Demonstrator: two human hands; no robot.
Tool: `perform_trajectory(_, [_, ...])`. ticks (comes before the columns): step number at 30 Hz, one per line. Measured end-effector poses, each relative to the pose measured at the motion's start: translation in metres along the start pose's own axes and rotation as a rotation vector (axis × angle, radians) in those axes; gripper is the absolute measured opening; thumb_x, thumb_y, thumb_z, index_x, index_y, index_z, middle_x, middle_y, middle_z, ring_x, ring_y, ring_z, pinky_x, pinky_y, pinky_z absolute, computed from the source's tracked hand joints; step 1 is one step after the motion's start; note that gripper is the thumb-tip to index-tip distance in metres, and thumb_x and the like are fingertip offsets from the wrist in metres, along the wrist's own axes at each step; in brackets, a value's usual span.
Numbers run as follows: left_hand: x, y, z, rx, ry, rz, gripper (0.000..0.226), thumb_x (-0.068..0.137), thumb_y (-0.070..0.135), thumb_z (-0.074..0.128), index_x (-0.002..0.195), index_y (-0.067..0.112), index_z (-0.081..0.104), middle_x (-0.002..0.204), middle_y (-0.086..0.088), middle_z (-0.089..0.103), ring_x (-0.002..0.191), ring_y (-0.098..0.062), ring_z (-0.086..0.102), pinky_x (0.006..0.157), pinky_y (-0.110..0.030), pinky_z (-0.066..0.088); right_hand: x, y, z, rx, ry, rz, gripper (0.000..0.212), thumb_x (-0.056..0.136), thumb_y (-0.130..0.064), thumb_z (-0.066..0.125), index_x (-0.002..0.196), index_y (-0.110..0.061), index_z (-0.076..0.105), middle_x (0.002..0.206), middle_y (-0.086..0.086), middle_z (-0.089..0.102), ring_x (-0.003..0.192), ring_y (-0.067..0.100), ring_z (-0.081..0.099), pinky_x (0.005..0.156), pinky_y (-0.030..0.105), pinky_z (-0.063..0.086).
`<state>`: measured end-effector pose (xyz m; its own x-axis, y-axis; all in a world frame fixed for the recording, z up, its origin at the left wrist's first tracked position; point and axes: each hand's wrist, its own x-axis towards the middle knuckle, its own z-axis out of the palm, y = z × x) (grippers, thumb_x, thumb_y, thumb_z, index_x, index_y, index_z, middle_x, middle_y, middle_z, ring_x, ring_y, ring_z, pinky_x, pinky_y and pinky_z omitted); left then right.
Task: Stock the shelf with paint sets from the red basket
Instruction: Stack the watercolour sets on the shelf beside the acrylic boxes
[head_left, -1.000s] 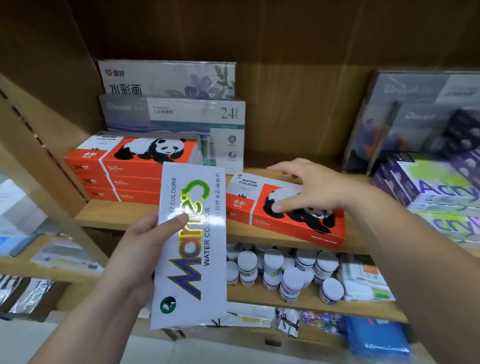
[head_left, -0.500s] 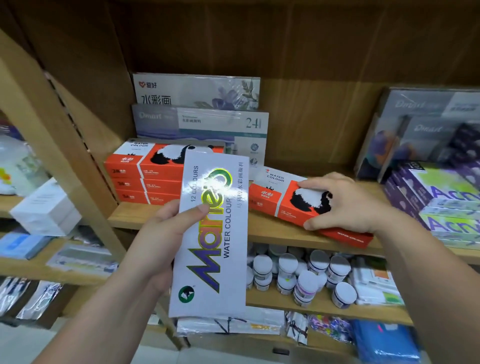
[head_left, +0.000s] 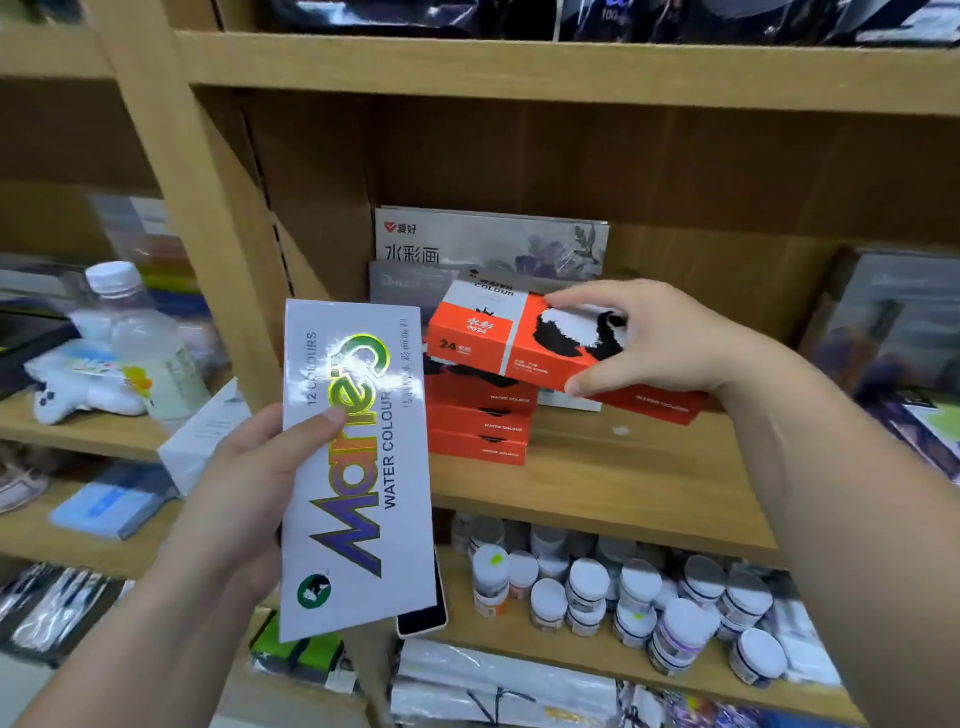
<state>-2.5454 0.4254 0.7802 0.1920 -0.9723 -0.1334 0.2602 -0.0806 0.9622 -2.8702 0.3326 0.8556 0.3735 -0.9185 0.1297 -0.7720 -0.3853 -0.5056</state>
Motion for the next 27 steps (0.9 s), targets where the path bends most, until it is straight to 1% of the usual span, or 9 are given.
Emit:
perform_trajectory(3, [0.003, 0.007, -0.016, 0.003, 0.051, 0.025, 0.022, 0.092, 0.019, 0.07, 0.113, 0.014, 0.073, 0.101, -0.017, 0.079, 0.082, -0.037, 0.076, 0.079, -0.057, 0.06, 0.042, -0.017, 0.013, -0.034, -0.078, -0.025, 0.085, 0.067, -0.041, 0.095, 0.143, -0.04, 0.054, 0.137, -0.018, 0.06, 0.122, 0.007, 0.059, 0.107, 0.035, 0.05])
perform_trajectory(5, [0.002, 0.008, -0.026, 0.01, 0.079, 0.051, 0.022, 0.091, 0.016, 0.071, 0.113, 0.012, 0.072, 0.099, -0.017, 0.079, 0.076, -0.034, 0.076, 0.07, -0.05, 0.062, 0.063, -0.023, 0.018, -0.06, -0.117, -0.009, 0.087, 0.07, -0.038, 0.093, 0.146, -0.037, 0.051, 0.142, -0.018, 0.057, 0.126, 0.007, 0.054, 0.109, 0.029, 0.044])
perform_trajectory(7, [0.002, 0.007, -0.035, 0.007, 0.078, 0.066, 0.026, 0.087, 0.016, 0.073, 0.112, 0.01, 0.072, 0.102, -0.02, 0.078, 0.08, -0.037, 0.075, 0.076, -0.052, 0.06, 0.077, -0.025, 0.021, -0.075, -0.169, 0.018, 0.085, 0.074, -0.038, 0.091, 0.147, -0.041, 0.048, 0.136, -0.021, 0.057, 0.119, 0.004, 0.056, 0.097, 0.021, 0.043])
perform_trajectory(10, [0.001, 0.006, -0.044, 0.023, 0.121, 0.108, 0.026, 0.083, 0.015, 0.075, 0.109, 0.009, 0.073, 0.102, -0.021, 0.078, 0.083, -0.042, 0.075, 0.083, -0.059, 0.057, 0.094, -0.029, 0.028, -0.039, -0.244, 0.075, 0.064, 0.078, -0.038, 0.089, 0.129, -0.051, 0.052, 0.11, -0.025, 0.066, 0.089, -0.003, 0.066, 0.066, 0.01, 0.049])
perform_trajectory(11, [0.001, 0.006, -0.045, 0.05, 0.153, 0.133, 0.021, 0.086, 0.013, 0.075, 0.106, 0.01, 0.074, 0.1, -0.018, 0.079, 0.084, -0.042, 0.075, 0.084, -0.059, 0.058, 0.097, -0.033, 0.032, -0.024, -0.253, 0.077, 0.061, 0.078, -0.038, 0.088, 0.127, -0.05, 0.053, 0.106, -0.026, 0.066, 0.084, -0.004, 0.066, 0.062, 0.008, 0.049])
perform_trajectory(14, [-0.002, 0.006, -0.047, 0.144, 0.225, 0.204, 0.015, 0.089, 0.01, 0.075, 0.103, 0.016, 0.075, 0.093, -0.008, 0.081, 0.079, -0.035, 0.078, 0.072, -0.048, 0.062, 0.109, -0.036, 0.047, -0.024, -0.233, 0.035, 0.079, 0.075, -0.039, 0.09, 0.144, -0.043, 0.051, 0.129, -0.019, 0.061, 0.102, 0.003, 0.064, 0.08, 0.019, 0.049])
perform_trajectory(17, [-0.002, 0.007, -0.05, 0.194, 0.259, 0.244, 0.014, 0.088, 0.009, 0.076, 0.099, 0.018, 0.075, 0.088, -0.003, 0.081, 0.072, -0.026, 0.078, 0.054, -0.034, 0.059, 0.116, -0.038, 0.06, 0.055, -0.257, 0.05, 0.081, 0.076, -0.037, 0.09, 0.146, -0.043, 0.048, 0.131, -0.014, 0.061, 0.101, 0.003, 0.064, 0.082, 0.023, 0.052])
perform_trajectory(20, [-0.001, 0.007, -0.053, 0.208, 0.265, 0.248, 0.014, 0.087, 0.01, 0.077, 0.097, 0.019, 0.074, 0.088, -0.002, 0.081, 0.073, -0.026, 0.078, 0.063, -0.037, 0.058, 0.124, -0.04, 0.066, 0.058, -0.257, 0.06, 0.083, 0.075, -0.041, 0.089, 0.147, -0.044, 0.047, 0.133, -0.011, 0.062, 0.104, 0.01, 0.067, 0.091, 0.032, 0.057])
perform_trajectory(27, [0.003, 0.005, -0.055, 0.154, 0.241, 0.21, 0.018, 0.088, 0.009, 0.075, 0.104, 0.017, 0.072, 0.092, -0.004, 0.081, 0.071, -0.027, 0.078, 0.05, -0.031, 0.059, 0.129, -0.039, 0.069, 0.026, -0.251, 0.032, 0.086, 0.072, -0.046, 0.091, 0.147, -0.045, 0.048, 0.135, -0.013, 0.062, 0.111, 0.013, 0.067, 0.096, 0.035, 0.056])
